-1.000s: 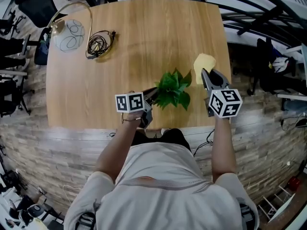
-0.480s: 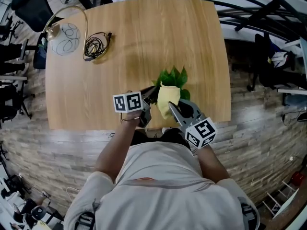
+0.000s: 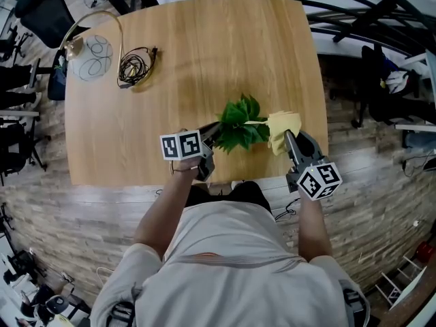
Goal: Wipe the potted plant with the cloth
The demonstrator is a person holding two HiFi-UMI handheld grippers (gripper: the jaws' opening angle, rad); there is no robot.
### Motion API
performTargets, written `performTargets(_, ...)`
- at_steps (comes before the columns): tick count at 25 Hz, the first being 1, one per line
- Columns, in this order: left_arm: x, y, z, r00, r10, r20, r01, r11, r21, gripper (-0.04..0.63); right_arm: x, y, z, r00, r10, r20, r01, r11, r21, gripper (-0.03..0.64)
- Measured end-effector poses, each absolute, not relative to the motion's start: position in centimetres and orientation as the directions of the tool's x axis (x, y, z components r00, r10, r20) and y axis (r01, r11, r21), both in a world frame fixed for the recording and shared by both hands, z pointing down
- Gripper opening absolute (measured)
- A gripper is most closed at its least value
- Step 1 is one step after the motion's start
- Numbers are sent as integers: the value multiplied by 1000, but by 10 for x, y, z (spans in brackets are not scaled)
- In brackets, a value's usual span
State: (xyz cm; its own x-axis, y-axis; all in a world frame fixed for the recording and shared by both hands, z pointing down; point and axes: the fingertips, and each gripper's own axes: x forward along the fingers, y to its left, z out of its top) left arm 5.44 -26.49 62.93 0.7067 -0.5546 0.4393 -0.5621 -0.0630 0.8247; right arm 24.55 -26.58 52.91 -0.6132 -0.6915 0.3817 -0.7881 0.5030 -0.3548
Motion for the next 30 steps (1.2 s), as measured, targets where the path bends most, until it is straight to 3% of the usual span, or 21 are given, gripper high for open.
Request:
performTargets(3,54,-265,629,707,-555,439,-560,-60,826,52,224,-266,502,-683,-663,308,-726,569,-385,110)
performTargets(9,55,-265,629,707,-558,435,-560,-66,826,52,121,-235,475,-888,-364,282,-451,809,-376,109)
performTargets(12,54,-265,629,708,-559,432,-558,-67,827,52,89,-238,465,-918,-325,228,-393,824,-409,109)
performTargets(15,54,-266,630,708,-561,429,-555,-66,830,52,97,-269,463,-870,-444,215,-493,758,-427,109)
performTargets(19,53,-266,631,709,-563,425,-551,-66,832,52,152,-312,521,-674,-591,444,-739,551,-388,109)
performTargets(22,53,-265,630,709,-564,423,-549,-65,833,52,186,-323,550,-578,-623,527,-815,470,-338,109)
performTargets(26,53,-265,630,708,-564,425,-548,-60,834,52,195,-325,545,-572,-647,504,-820,436,-371,110)
performTargets(30,54,-265,630,711,-558,428,-551,-65,832,52,144,-306,493,-763,-548,342,-645,627,-436,109)
